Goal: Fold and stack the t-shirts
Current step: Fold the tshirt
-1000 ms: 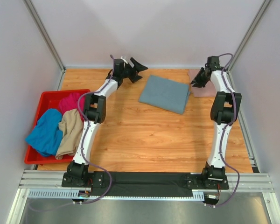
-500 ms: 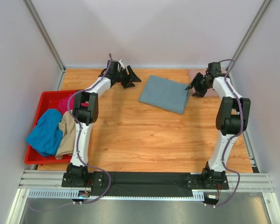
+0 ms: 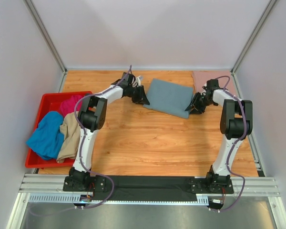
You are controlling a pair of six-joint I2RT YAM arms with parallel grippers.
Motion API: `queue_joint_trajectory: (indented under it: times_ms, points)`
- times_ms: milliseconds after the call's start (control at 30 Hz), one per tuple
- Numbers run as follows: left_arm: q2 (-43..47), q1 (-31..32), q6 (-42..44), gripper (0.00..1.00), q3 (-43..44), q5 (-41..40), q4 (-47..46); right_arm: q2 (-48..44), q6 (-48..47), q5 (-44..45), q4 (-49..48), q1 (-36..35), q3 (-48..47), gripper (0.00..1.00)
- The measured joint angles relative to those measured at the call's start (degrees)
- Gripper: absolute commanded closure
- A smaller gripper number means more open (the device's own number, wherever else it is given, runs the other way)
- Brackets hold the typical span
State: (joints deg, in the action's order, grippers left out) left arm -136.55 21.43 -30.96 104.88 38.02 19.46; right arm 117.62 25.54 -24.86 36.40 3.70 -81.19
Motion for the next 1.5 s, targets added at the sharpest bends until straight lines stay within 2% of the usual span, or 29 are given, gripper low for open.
queue_joint_trajectory:
  times_ms: [33, 100, 133, 233, 300, 400, 500, 600, 667, 867, 1033, 1200, 1367, 1500]
  points:
    - [0.35, 0.11, 0.59, 0.84, -0.68, -0.04, 0.44, -0.28, -0.31, -1.07, -0.66, 0.09, 0.98, 0.66]
    - [1.16, 0.13, 1.31, 0.91, -2.58, 0.0, 0.9, -1.42, -0.79, -1.86, -2.03, 0.09, 3.26, 0.75]
    - [1.62, 0.11, 1.6, 0.99, -3.58, 0.15, 1.14, -2.03, -1.18, -2.38, -2.4, 0.09, 4.37, 0.78]
    - [3.45, 0.02, 2.23, 1.0, -6.01, 0.35, 3.17, -3.58, -1.9, -3.72, -3.1, -0.02, 7.15, 0.86]
    - [5.03, 0.04, 2.4, 1.0, -8.22, 0.15, 3.82, -4.74, -2.01, -4.46, -3.58, -0.22, 9.11, 0.86]
    - [10.78, 0.04, 1.97, 1.0, -16.55, -0.2, 4.94, -7.45, -2.05, -5.44, -3.61, -0.98, 12.98, 0.84]
    - [18.69, 0.02, 0.9, 0.69, -27.39, -0.79, 6.29, -11.39, -1.97, -5.73, -3.54, -3.23, 18.43, 0.73]
    - [26.25, -0.11, -0.94, 0.45, -35.8, -1.44, 8.63, -15.56, -1.64, -5.95, -3.28, -5.99, 24.04, 0.65]
    - [28.89, -0.24, -1.7, 0.42, -37.31, -1.7, 10.05, -17.44, -1.7, -5.81, -2.6, -6.88, 25.97, 0.6]
    - [28.57, -3.02, -0.35, 0.33, -30.14, -1.86, 13.94, -20.04, -3.69, -3.15, 1.66, -6.49, 22.62, 0.49]
    - [22.84, -7.48, 2.84, 0.4, -18.62, -3.04, 14.49, -19.28, -6.12, -1.4, 2.19, -6.34, 13.35, 0.48]
    - [13.31, -9.66, 6.25, 0.41, -9.14, -2.64, 13.42, -10.01, -8.72, -2.47, 0.37, -6.08, 0.33, 0.48]
    - [7.41, -9.38, 9.57, 0.43, -7.8, -0.76, 12.66, -0.07, -11.91, -5.09, 0.26, -5.86, -7.13, 0.48]
    - [6.45, -9.38, 11.45, 0.44, -7.32, 2.75, 10.86, 4.96, -14.14, -7.65, 0.15, -5.68, -8.33, 0.47]
